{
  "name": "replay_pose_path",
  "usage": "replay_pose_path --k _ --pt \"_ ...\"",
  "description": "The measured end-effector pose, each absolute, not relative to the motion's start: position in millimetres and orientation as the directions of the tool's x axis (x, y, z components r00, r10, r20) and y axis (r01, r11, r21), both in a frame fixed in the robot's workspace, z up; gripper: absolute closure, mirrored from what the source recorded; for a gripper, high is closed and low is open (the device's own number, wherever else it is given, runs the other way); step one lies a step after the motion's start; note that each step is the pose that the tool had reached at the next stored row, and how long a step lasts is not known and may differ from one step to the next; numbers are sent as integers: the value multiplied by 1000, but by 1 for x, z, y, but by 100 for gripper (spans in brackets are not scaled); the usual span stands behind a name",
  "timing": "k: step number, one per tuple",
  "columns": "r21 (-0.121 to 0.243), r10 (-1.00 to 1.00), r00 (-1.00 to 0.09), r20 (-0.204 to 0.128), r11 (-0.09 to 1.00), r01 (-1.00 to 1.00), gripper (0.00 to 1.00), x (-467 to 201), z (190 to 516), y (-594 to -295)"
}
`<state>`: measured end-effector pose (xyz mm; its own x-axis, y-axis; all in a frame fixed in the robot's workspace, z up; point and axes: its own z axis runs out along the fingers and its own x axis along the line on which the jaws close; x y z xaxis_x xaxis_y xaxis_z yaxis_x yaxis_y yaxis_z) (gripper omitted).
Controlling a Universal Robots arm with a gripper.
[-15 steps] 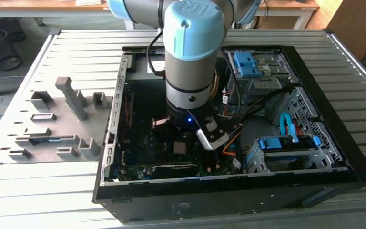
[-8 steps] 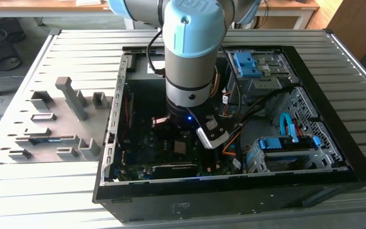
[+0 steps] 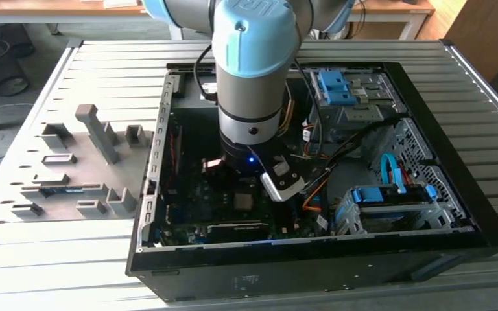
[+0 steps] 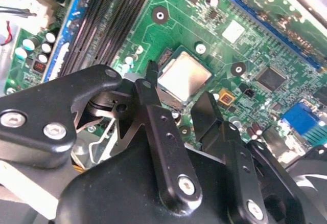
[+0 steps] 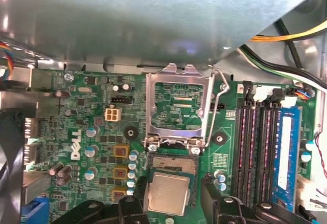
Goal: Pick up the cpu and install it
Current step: 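Place the cpu into insertion slot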
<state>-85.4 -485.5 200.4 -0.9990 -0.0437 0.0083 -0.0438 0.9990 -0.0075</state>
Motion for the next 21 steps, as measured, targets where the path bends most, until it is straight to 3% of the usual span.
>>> replay_pose_path --k 21 --pt "-8 12 -1000 8 1000 12 47 -87 194 -496"
